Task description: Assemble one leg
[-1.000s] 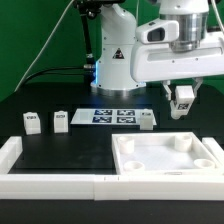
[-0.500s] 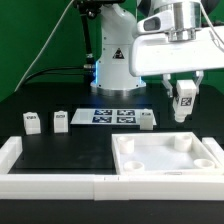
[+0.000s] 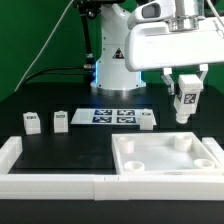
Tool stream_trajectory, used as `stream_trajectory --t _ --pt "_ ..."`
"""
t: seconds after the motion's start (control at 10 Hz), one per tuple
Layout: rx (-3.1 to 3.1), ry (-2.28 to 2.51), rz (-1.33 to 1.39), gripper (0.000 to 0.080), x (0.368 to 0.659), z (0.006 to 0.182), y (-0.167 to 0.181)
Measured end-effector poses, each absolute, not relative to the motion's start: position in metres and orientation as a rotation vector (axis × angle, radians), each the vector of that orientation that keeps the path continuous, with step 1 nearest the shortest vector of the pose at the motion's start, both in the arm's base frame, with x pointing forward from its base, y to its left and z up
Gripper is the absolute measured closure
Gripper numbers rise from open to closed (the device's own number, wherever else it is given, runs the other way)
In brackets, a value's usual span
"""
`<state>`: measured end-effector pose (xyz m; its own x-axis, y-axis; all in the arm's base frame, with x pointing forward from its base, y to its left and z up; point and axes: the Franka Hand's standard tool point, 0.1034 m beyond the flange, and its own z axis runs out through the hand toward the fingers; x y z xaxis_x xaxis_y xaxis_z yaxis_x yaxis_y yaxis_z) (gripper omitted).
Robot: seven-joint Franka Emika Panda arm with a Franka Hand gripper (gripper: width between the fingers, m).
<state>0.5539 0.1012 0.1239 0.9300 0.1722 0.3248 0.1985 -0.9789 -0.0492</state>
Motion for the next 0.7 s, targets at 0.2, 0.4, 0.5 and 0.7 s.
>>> stream_trajectory --t 0.2,0.4,0.5,0.7 --pt "-3.001 -0.273 -0.448 0.0509 0.59 0.129 0.103" --pt "-2.997 -0.323 -0.454 0.0509 0.598 0.124 0.102" --pt "-2.997 -0.324 -0.454 0.0509 0.598 0.124 0.103" --pt "-2.991 -0.324 -0.516 0.0509 0.601 0.125 0.102"
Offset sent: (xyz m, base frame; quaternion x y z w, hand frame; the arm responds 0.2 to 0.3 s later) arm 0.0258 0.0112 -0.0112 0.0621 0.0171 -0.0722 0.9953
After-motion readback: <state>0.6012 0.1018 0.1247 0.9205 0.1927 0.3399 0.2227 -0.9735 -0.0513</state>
